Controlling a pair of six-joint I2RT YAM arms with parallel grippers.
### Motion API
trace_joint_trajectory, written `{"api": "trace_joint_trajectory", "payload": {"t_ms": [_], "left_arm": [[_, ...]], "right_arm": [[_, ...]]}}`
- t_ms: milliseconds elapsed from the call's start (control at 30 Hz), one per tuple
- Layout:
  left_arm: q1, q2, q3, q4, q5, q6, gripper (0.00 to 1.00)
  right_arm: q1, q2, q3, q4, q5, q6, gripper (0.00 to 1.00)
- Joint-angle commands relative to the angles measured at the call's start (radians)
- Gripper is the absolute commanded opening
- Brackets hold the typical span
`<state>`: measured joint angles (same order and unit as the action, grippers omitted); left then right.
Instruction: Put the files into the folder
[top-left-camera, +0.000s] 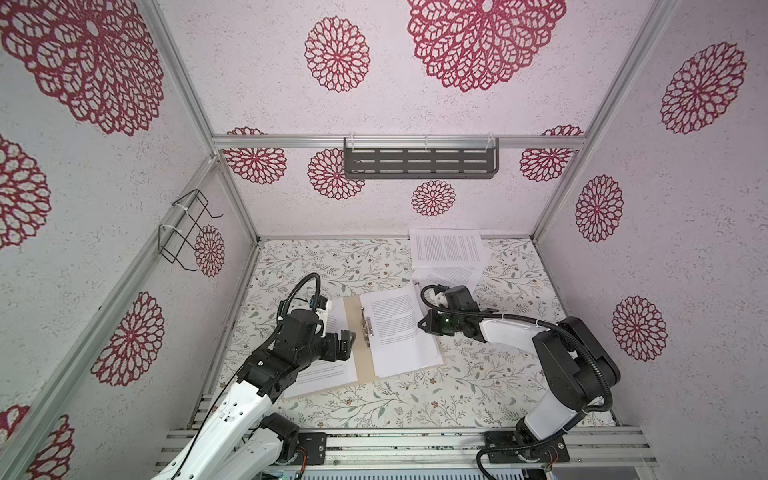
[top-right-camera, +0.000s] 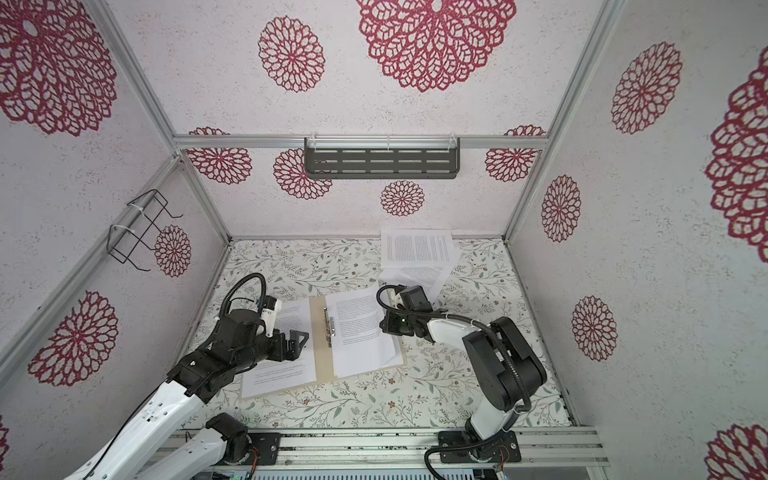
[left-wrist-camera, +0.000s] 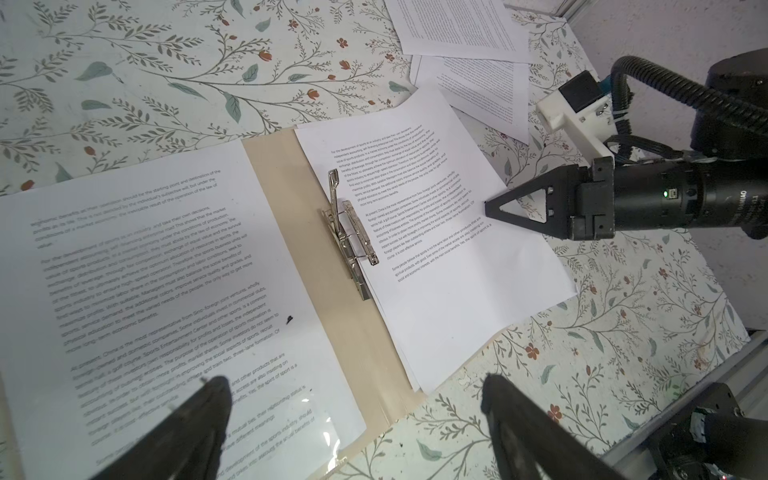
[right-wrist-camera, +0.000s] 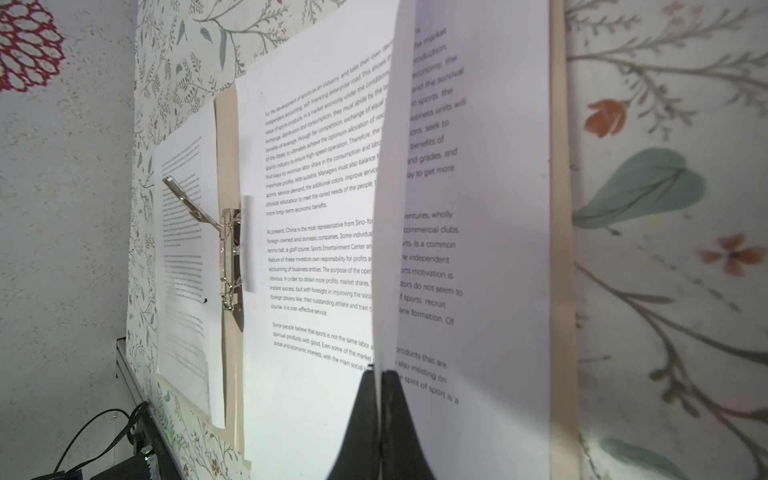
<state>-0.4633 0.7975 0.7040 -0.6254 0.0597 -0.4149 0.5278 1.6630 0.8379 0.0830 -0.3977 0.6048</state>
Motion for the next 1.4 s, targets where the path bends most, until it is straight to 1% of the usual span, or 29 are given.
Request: {"api": "trace_joint_trajectory", "payload": {"t_ms": [0, 433, 500, 700, 767, 900, 1133, 1367], "left_arm": [[0.005, -0.002, -0.005, 0.012, 0.005, 0.025, 0.97], [0.006, -0.009, -0.006, 0.010, 0.004, 0.022, 0.97], [0.005, -0.009, -0.006, 0.010, 0.004, 0.022, 0.97], [0.005, -0.011, -0.005, 0.010, 0.005, 0.022, 0.97], [0.005, -0.011, -0.005, 0.010, 0.005, 0.022, 0.97], [0.005, -0.014, -0.006, 0.010, 0.004, 0.022, 0.98], [0.005, -0.018, -0.006, 0.009, 0.003, 0.023, 0.97], [0.005, -0.020, -0.006, 0.007, 0.002, 0.022, 0.97]], "right_arm": [[0.007, 0.009, -0.002, 0.009, -0.012, 0.016, 0.00], [0.011, 0.007, 0.002, -0.003, -0.002, 0.006, 0.01], [0.012, 0.004, 0.003, -0.013, 0.005, -0.001, 0.04], [0.011, -0.006, 0.021, -0.062, 0.050, -0.025, 0.18], [0.011, -0.008, 0.031, -0.082, 0.065, -0.032, 0.24], [0.011, -0.012, 0.042, -0.106, 0.085, -0.044, 0.33], [0.011, 0.002, 0.071, -0.146, 0.115, -0.058, 0.35], [0.011, 0.028, 0.107, -0.175, 0.135, -0.070, 0.35]]}}
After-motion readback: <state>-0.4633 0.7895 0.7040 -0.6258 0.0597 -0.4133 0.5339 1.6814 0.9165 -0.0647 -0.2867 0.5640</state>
